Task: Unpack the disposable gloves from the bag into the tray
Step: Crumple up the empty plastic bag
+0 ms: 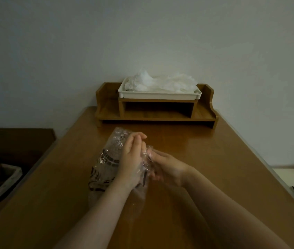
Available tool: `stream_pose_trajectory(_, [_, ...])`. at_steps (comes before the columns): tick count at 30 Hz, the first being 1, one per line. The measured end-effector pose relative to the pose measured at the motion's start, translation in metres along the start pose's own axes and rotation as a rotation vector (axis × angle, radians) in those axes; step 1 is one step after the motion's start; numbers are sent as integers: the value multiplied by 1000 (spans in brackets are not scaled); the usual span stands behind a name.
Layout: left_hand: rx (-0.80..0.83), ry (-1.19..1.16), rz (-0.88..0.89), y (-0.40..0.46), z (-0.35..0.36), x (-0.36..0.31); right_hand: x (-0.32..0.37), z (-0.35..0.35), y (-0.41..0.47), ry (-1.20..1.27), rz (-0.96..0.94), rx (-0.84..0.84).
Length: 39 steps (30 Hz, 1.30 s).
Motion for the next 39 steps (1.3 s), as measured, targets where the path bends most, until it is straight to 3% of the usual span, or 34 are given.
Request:
stream_pose_trajectory(3, [-29, 316, 282, -15, 10, -26, 29, -8, -4, -28, -125, 23])
stream_pose_trajectory(5, [-108, 605, 481, -25, 12, -34, 49, -23, -5, 7, -260, -54])
stream_pose_trajectory(7, [-100, 848, 467, -17, 10, -16, 61, -28, -7, 219, -345, -126])
stream_pose_trajectory(8, [-9, 873, 343, -10, 13, -4, 65, -29, -9, 329, -375, -138])
stream_pose_trajectory(10, [201, 720, 91, -5, 19, 21, 64, -24, -12, 453, -384, -143])
stream_pose_trajectory(11, [236, 631, 49, -7, 22, 25, 60, -19, -12, 456, -363, -146])
stream_pose_trajectory(14, [153, 424, 84, -11, 19, 15, 45, -19, -10, 348, -282, -285])
stream_pose_trajectory(16, [105, 375, 118, -12, 17, 8, 50, -39, -16, 74, -331, -472])
stream_pose_trajectory(18, [82, 312, 138, -16, 18, 1, 65, -52, -24, -307, -453, -547])
stream_pose_trajectory(20, [57, 255, 146, -17, 22, -6, 74, -44, -25, -781, -545, -495])
stream_pose_trajectory(22, [30, 287, 148, -13, 26, -6, 66, -29, -20, -1007, -522, -365])
stream_pose_trajectory(23, [5, 319, 139, -9, 25, -4, 58, -23, -17, -955, -474, -289])
stream_pose_trajectory(27, [-175, 564, 224, -4, 20, -12, 30, -23, -21, -301, -239, -180])
stream_pose_trajectory(30, [-37, 394, 75, -4, 34, -7, 33, -24, -28, -35, -282, -126])
stream_pose_trajectory(32, [114, 235, -79, -6, 45, 6, 48, -33, -32, -75, -346, -218])
stream_pose_trajectory(35, [333, 45, -111, -19, 64, 6, 71, -56, -44, -257, -426, -387])
stream_pose_trajectory(37, [435, 88, -80, -27, 81, 4, 83, -69, -57, -286, -494, -476])
stream_pose_trajectory(39, [403, 212, -47, -29, 91, 7, 92, -72, -70, -371, -584, -547])
Point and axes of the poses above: each hand's wrist, its own y-axis towards the middle knuckle, its own z-axis out of the palm, x = y × z, the point moved 9 cm from there along y, towards the middle knuckle, and after that the axes turned 11 degrees about -z, right-handed, at the moved point
